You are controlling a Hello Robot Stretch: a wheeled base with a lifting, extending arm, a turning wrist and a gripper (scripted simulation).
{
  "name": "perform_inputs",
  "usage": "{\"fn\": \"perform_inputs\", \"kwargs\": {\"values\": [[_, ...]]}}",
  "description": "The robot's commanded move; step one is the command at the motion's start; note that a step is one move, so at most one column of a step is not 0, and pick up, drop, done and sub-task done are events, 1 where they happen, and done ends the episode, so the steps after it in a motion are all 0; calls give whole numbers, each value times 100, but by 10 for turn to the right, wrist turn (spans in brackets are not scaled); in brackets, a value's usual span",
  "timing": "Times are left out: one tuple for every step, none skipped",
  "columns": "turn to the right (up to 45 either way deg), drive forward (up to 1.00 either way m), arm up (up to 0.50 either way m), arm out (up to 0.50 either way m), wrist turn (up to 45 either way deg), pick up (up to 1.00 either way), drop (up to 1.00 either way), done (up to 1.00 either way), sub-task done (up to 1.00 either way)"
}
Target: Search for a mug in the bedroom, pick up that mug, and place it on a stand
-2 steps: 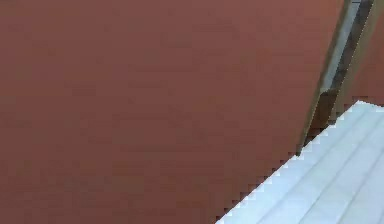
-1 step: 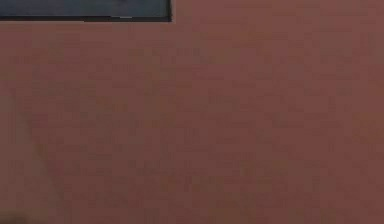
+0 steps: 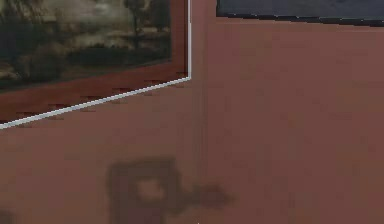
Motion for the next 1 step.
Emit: {"fn": "perform_inputs", "kwargs": {"values": [[-150, 0, 0, 0, 0, 0, 0, 0, 0]]}}
